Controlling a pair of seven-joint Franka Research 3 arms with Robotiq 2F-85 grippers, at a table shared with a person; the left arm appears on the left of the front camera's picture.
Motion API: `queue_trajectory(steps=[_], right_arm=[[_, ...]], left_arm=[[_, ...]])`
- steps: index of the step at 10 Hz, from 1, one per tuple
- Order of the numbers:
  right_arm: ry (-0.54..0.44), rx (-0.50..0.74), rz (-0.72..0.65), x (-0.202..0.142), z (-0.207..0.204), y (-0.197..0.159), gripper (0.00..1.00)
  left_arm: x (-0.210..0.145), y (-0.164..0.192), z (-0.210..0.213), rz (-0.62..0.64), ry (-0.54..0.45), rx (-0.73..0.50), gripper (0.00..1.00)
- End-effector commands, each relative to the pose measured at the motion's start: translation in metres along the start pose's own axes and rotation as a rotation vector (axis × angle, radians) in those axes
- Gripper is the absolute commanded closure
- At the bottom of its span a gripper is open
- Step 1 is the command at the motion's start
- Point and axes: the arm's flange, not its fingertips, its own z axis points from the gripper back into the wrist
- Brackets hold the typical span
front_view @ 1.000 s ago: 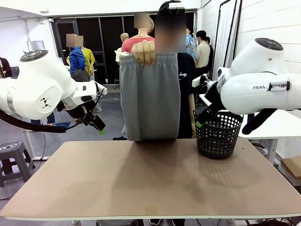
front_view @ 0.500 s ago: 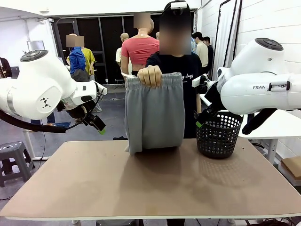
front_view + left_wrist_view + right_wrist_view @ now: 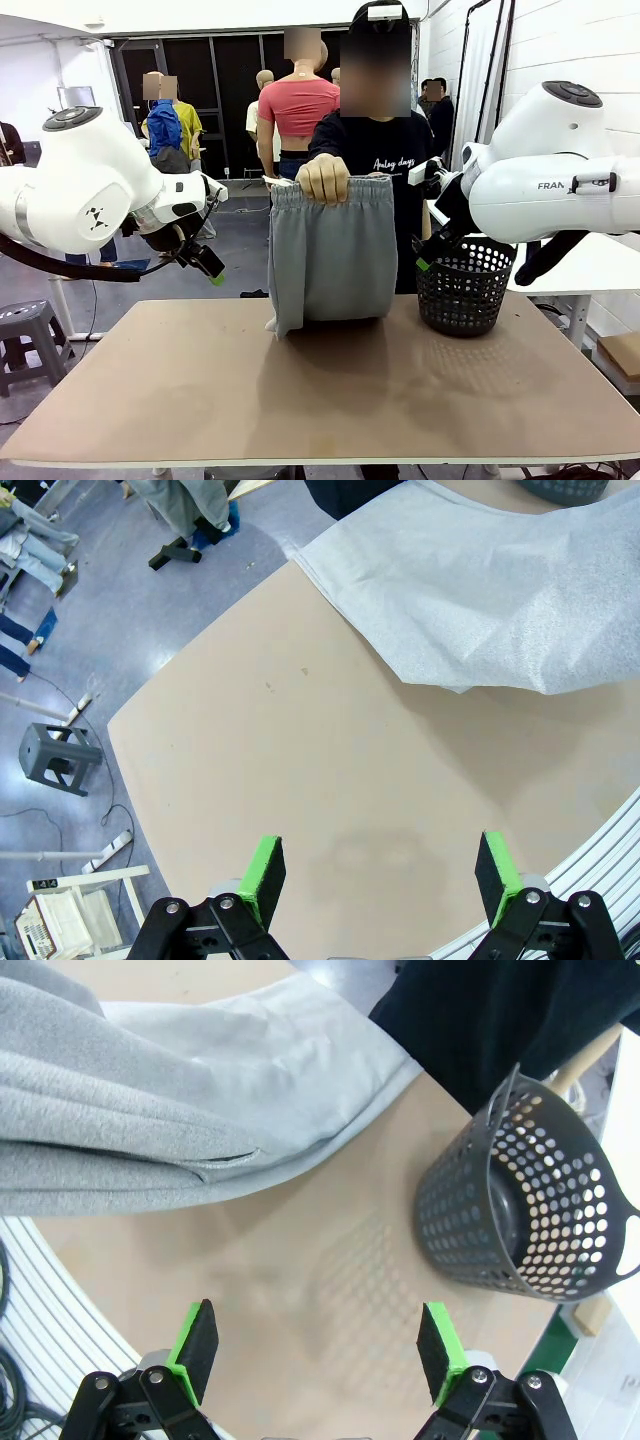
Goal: Fold the training pants.
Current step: Grab both ends of the Training pants handed by a person.
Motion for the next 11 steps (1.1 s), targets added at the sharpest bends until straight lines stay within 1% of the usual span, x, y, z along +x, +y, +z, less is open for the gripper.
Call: queue_trajectory(steps=[1, 4, 5, 7, 8, 10, 11], right_arm=[[0.0, 0.0, 0.0, 0.0, 0.0, 0.0, 0.0], [0.036, 0.017, 0.092, -0.003, 0.0, -0.006, 0.0], [0.052, 0.021, 0.138, -0.005, 0.0, -0.007, 0.0], [0.081, 0.028, 0.254, -0.008, 0.002, -0.008, 0.0], [0.104, 0.023, 0.292, -0.008, 0.003, -0.008, 0.0], [0.106, 0.0, 0.293, -0.008, 0.001, -0.006, 0.0], [0.095, 0.022, 0.262, -0.01, -0.002, -0.003, 0.0]], left_arm=[[0.0, 0.0, 0.0, 0.0, 0.0, 0.0, 0.0], [0.0, -0.004, -0.001, -0.14, 0.043, 0.02, 0.0], [0.0, -0.005, -0.001, -0.206, 0.055, 0.016, 0.0], [-0.001, -0.005, 0.0, -0.363, 0.107, 0.009, 0.0], [-0.002, -0.004, -0.001, -0.418, 0.143, 0.008, 0.0], [-0.002, -0.002, -0.003, -0.419, 0.134, 0.002, 0.0], [-0.006, -0.01, -0.005, -0.379, 0.133, 0.005, 0.0]])
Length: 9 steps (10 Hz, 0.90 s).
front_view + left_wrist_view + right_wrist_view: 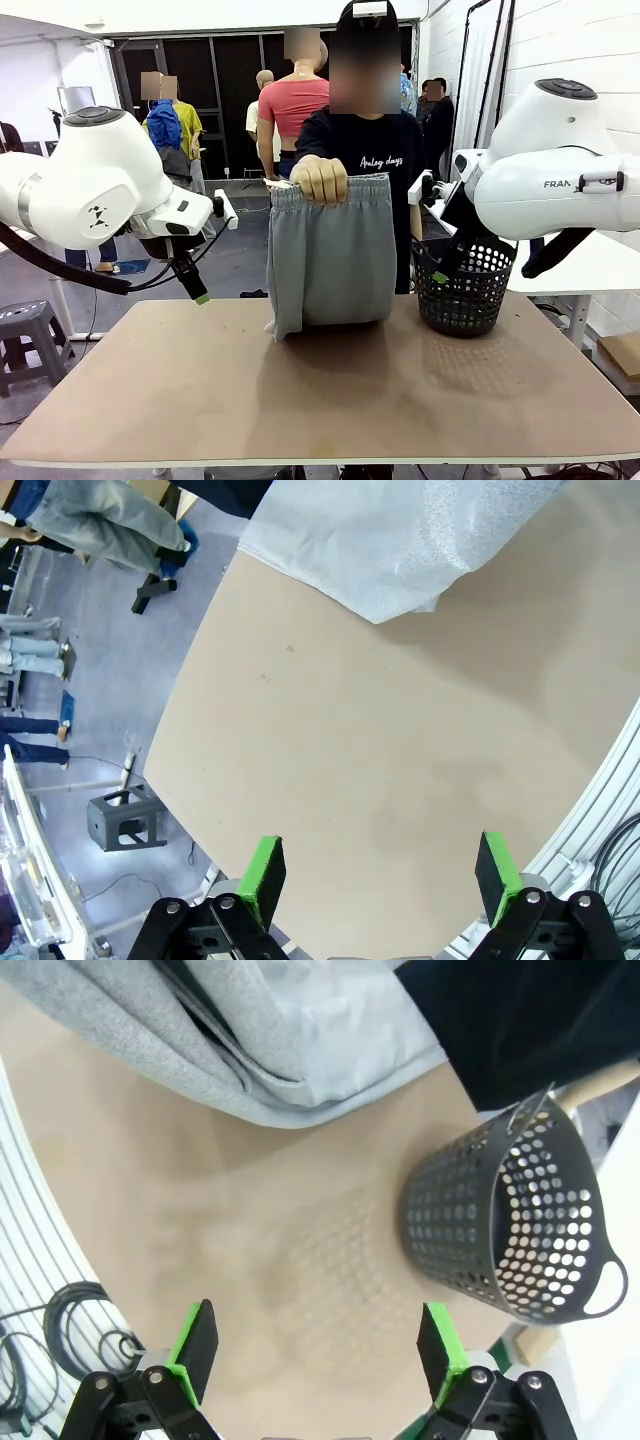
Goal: Fold the training pants.
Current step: Grab both ends of the Training pants handed by a person.
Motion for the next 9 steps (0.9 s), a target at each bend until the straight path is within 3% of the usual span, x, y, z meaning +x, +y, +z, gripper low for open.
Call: queue_trajectory(steps=[1, 5, 6, 9], right_arm=[[-0.005, 0.007, -0.016, -0.001, -0.002, 0.001, 0.0], [0.0, 0.0, -0.003, 0.0, 0.0, 0.0, 0.0], [-0.003, 0.031, 0.053, -0.001, -0.008, -0.005, 0.0], [-0.005, 0.079, 0.149, -0.011, -0.016, -0.016, 0.0]], left_arm=[[0.001, -0.002, 0.0, 0.021, -0.004, 0.0, 0.0], [0.0, 0.0, 0.0, 0.005, 0.0, 0.0, 0.0], [-0.004, 0.005, -0.009, -0.01, 0.026, 0.02, 0.0], [-0.002, 0.006, -0.027, -0.149, 0.022, 0.02, 0.0]])
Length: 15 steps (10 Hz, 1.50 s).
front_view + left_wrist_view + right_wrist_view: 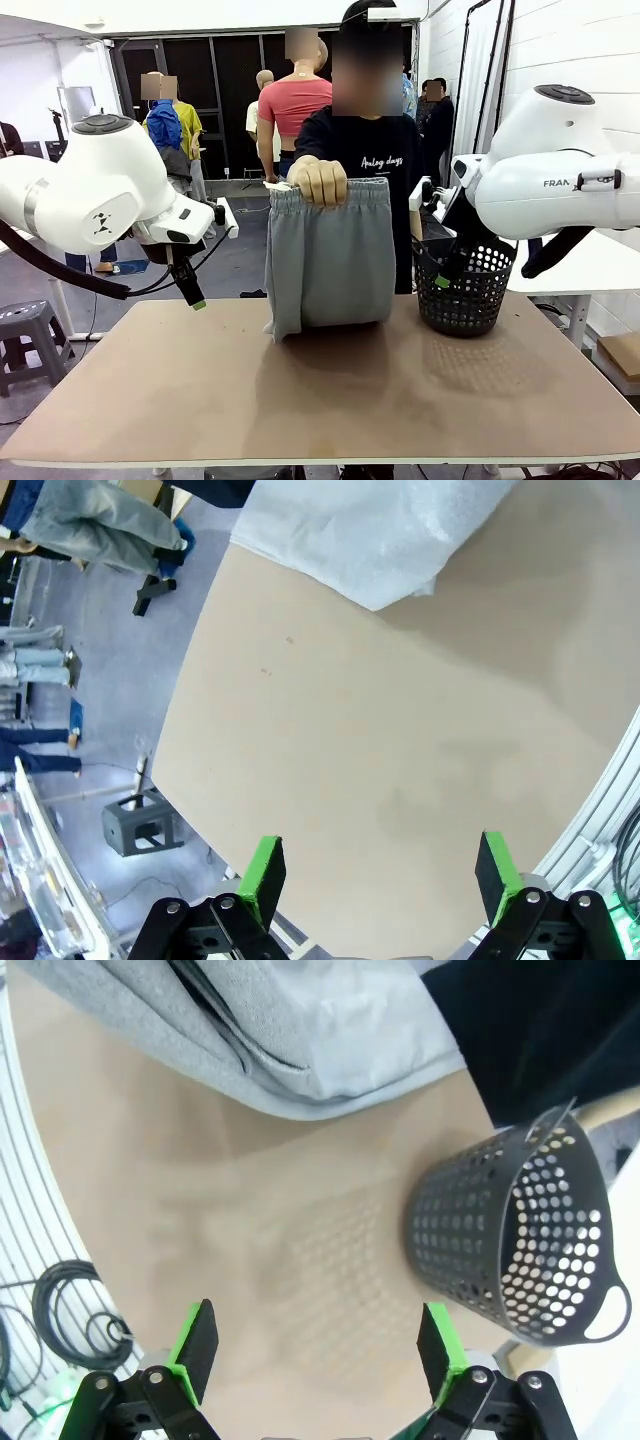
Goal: Fold the training pants.
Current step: Grab both ends of the Training pants handed by a person.
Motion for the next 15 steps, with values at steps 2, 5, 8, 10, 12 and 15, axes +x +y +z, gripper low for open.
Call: queue_trajectory(steps=[2, 5, 8, 10, 12, 15], right_arm=[[-0.033, 0.023, 0.144, -0.01, -0.017, -0.017, 0.0], [-0.041, 0.022, 0.197, -0.016, -0.036, -0.023, 0.0], [-0.012, 0.018, 0.183, -0.013, -0.029, -0.023, 0.0], [-0.012, 0.018, 0.183, -0.013, -0.029, -0.023, 0.0], [-0.011, 0.011, 0.185, -0.012, -0.031, -0.024, 0.0], [-0.192, 0.078, 0.281, -0.023, -0.063, -0.031, 0.0]], left_arm=[[0.0, 0.009, -0.025, -0.174, -0.093, -0.017, 0.0], [-0.002, 0.015, -0.047, -0.213, -0.129, -0.033, 0.0], [0.0, 0.015, -0.046, -0.209, -0.1, -0.015, 0.0], [0.0, 0.015, -0.046, -0.209, -0.1, -0.015, 0.0], [-0.002, 0.016, -0.049, -0.23, -0.098, -0.023, 0.0], [-0.004, 0.024, -0.083, -0.186, -0.28, -0.05, 0.0]])
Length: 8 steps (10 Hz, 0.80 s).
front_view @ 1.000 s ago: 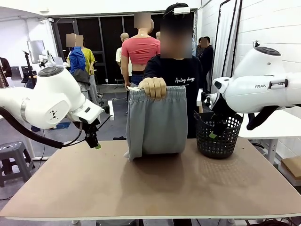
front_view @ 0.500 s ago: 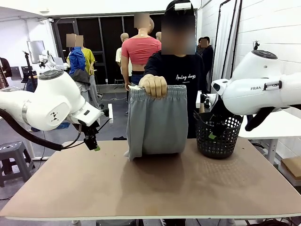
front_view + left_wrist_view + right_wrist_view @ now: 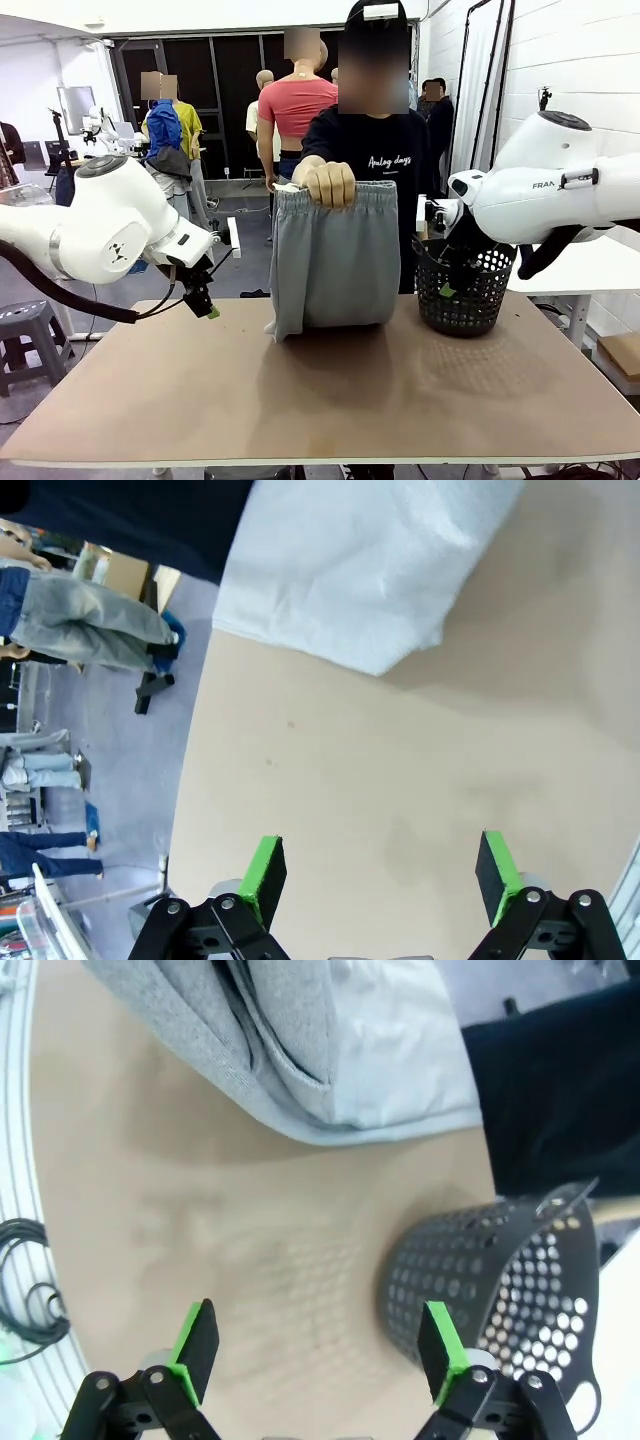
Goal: Fold the training pants.
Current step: Grab both ends of the Training pants handed by a person.
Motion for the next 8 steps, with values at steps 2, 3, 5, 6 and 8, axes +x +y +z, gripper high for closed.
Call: queue_trajectory(steps=[2, 3, 5, 6, 8], right_arm=[[-0.173, 0.039, 0.07, -0.017, -0.031, -0.015, 0.0], [-0.228, 0.08, 0.104, -0.021, -0.034, -0.017, 0.0], [-0.337, 0.111, 0.12, -0.024, -0.047, -0.026, 0.0], [-0.37, 0.112, 0.121, -0.024, -0.05, -0.028, 0.0], [-0.443, 0.122, 0.117, -0.022, -0.053, -0.028, 0.0]], left_arm=[[-0.006, 0.012, -0.028, -0.094, -0.124, -0.037, 0.0], [-0.002, 0.014, -0.031, -0.145, -0.173, -0.051, 0.0], [-0.002, 0.024, -0.04, -0.185, -0.232, -0.044, 0.0], [0.0, 0.026, -0.041, -0.18, -0.284, -0.05, 0.0], [0.007, 0.023, -0.039, -0.155, -0.375, -0.075, 0.0]])
